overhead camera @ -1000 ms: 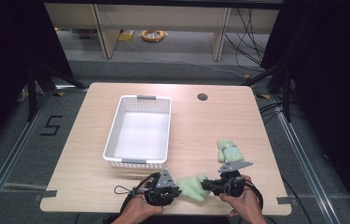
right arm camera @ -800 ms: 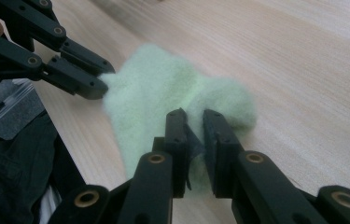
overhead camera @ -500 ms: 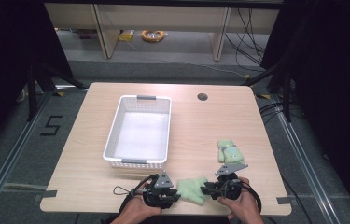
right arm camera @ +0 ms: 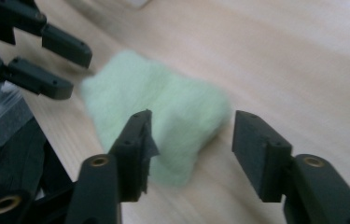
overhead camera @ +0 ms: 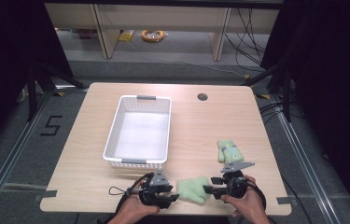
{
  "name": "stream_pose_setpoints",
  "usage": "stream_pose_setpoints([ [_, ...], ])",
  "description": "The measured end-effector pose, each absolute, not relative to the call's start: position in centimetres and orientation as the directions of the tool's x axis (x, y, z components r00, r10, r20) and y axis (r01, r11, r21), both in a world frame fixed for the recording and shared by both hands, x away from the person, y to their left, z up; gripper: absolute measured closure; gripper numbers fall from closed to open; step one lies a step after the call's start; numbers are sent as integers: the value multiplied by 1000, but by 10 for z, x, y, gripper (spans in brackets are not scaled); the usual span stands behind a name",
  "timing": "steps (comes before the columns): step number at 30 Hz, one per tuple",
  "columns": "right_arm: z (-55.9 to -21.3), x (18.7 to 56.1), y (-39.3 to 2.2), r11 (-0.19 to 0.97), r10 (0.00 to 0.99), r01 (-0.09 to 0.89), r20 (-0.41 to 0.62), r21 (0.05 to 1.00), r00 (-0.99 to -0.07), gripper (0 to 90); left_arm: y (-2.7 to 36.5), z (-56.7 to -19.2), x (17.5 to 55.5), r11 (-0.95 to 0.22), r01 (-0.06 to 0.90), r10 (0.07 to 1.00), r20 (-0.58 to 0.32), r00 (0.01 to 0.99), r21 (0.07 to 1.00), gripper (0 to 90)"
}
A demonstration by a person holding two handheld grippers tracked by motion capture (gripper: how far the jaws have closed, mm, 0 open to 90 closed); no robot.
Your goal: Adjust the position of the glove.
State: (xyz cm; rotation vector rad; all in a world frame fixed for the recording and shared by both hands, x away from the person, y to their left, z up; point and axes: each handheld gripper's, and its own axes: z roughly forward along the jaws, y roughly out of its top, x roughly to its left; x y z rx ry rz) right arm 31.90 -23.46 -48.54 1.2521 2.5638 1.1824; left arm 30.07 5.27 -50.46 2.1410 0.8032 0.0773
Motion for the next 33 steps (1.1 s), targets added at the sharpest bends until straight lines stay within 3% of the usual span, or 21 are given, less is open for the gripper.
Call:
stream_pose_setpoints([
  [11, -455, 347, -278, 367, 792, 594, 94, 715, -603, 480, 62, -493, 293, -404, 524, 589, -224, 776, 750, 432],
  [12, -453, 352, -282, 362, 800, 602, 94, 712, -593, 481, 65, -492, 294, -441, 504, 579, -193, 792, 743, 424],
  [16, -453, 366, -292, 358, 820, 611, 75, 706, -567, 481, 65, -492, 292, -414, 515, 583, -216, 783, 750, 405],
  [19, -454, 381, -298, 297, 852, 688, 142, 662, -504, 481, 68, -491, 289, -408, 525, 591, -223, 775, 747, 393],
  [23, -462, 400, -299, 334, 854, 667, 86, 666, -513, 481, 75, -490, 291, -430, 516, 590, -202, 781, 741, 368],
  [33, -474, 428, -291, 339, 873, 744, 102, 576, -477, 486, 84, -497, 289, -399, 552, 623, -225, 749, 732, 275],
])
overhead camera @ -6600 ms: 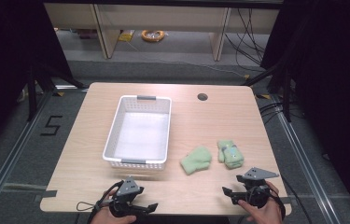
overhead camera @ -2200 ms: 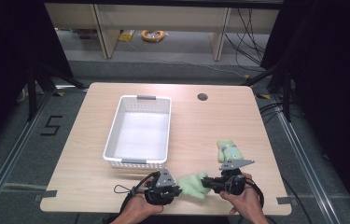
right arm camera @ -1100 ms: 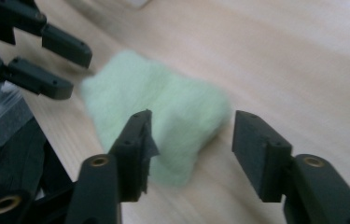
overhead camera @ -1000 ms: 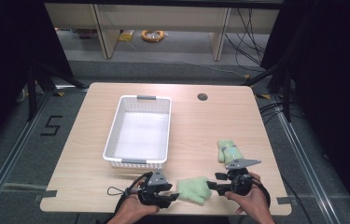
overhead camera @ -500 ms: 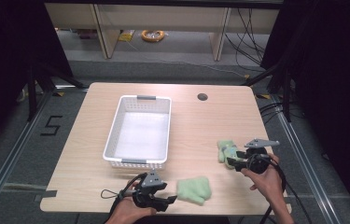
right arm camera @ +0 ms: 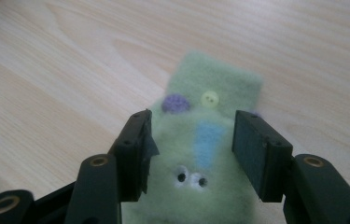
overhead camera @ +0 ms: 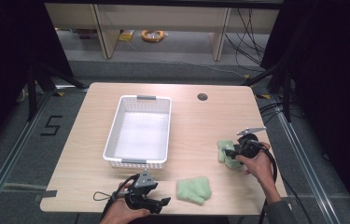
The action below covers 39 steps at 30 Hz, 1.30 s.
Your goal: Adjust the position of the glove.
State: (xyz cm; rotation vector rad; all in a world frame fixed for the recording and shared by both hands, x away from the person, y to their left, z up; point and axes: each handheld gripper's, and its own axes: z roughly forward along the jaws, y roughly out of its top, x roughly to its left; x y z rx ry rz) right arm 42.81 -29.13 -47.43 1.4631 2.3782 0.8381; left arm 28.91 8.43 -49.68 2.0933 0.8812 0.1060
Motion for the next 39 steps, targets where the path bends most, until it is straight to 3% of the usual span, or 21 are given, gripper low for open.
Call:
stream_pose_setpoints([
  [7, -489, 431, -296, 340, 880, 739, 80, 581, -468, 518, 84, -501, 289, -430, 545, 611, -212, 763, 720, 267],
  [10, -493, 430, -297, 300, 873, 730, 130, 614, -469, 560, 84, -501, 290, -423, 553, 618, -218, 756, 718, 267],
  [12, -491, 430, -299, 325, 849, 741, 165, 587, -503, 566, 84, -501, 290, -423, 553, 616, -220, 757, 718, 269],
  [17, -491, 430, -299, 337, 846, 733, 151, 590, -511, 604, 84, -502, 290, -419, 555, 612, -228, 757, 718, 273],
  [22, -492, 429, -303, 382, 839, 700, 92, 603, -537, 703, 83, -502, 290, -408, 562, 617, -237, 751, 719, 273],
  [26, -491, 428, -304, 358, 839, 712, 127, 604, -529, 784, 84, -503, 290, -410, 561, 612, -239, 754, 719, 273],
  [28, -494, 431, -306, 394, 820, 663, 82, 637, -566, 804, 84, -502, 290, -407, 564, 614, -241, 751, 719, 273],
  [39, -492, 429, -306, 399, 810, 643, 77, 654, -581, 853, 86, -501, 291, -416, 566, 618, -235, 750, 711, 272],
])
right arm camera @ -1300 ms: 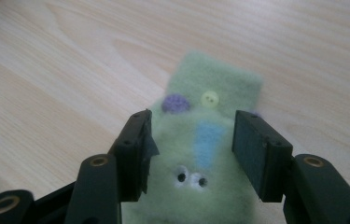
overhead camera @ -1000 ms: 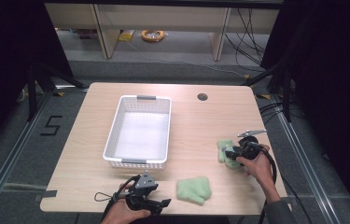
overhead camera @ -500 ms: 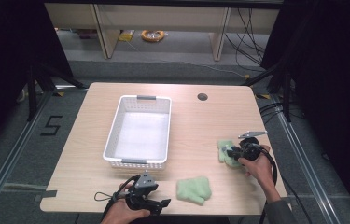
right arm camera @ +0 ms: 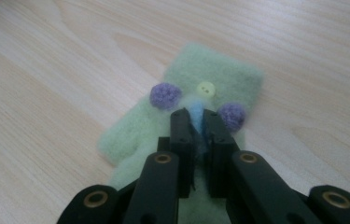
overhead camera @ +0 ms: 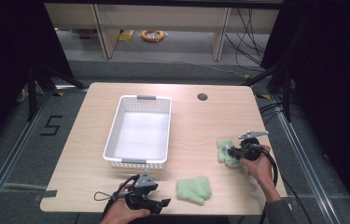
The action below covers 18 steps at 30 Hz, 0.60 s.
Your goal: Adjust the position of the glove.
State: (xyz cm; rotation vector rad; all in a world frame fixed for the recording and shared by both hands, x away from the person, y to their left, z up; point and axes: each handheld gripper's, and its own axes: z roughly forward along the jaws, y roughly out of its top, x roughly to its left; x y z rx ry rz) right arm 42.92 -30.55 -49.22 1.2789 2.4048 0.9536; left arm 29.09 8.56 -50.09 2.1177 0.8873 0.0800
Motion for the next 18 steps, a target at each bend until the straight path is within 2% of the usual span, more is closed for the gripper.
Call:
stream_pose_setpoints([
  [3, -491, 429, -306, 409, 794, 620, 73, 669, -603, 862, 85, -501, 291, -396, 565, 616, -247, 748, 724, 272],
  [4, -489, 428, -306, 397, 790, 631, 101, 666, -604, 863, 86, -500, 291, -402, 565, 618, -242, 748, 720, 272],
  [6, -483, 425, -304, 407, 799, 615, 63, 676, -598, 865, 87, -500, 292, -404, 569, 625, -238, 743, 717, 272],
  [8, -477, 420, -302, 381, 819, 632, 71, 675, -570, 866, 87, -500, 292, -397, 562, 619, -241, 748, 725, 272],
  [18, -458, 405, -294, 398, 770, 560, 67, 727, -634, 866, 88, -500, 293, -391, 568, 626, -243, 741, 724, 272],
])
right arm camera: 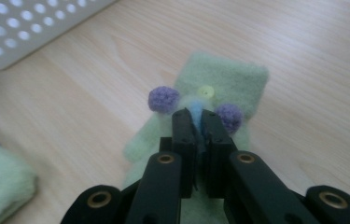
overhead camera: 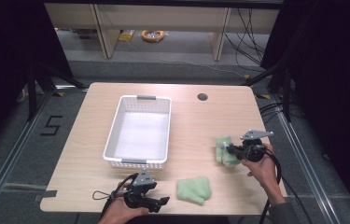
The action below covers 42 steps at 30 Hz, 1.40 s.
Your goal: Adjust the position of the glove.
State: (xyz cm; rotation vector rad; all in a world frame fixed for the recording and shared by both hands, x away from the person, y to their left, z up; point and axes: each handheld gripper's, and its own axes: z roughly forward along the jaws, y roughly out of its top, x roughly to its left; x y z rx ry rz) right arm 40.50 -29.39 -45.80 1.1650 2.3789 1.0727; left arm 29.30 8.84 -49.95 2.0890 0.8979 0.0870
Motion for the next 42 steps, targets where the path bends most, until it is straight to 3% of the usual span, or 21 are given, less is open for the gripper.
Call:
stream_pose_setpoints([
  [16, -434, 350, -237, 525, 520, 399, 87, 752, -850, 865, 91, -499, 295, -368, 571, 640, -245, 728, 734, 273],
  [33, -450, 319, -204, 633, 329, 316, 124, 707, -936, 860, 87, -492, 295, -351, 548, 627, -245, 740, 759, 297],
  [42, -456, 323, -197, 653, 306, 305, 128, 693, -944, 857, 67, -480, 304, -370, 480, 552, -227, 802, 795, 404],
])
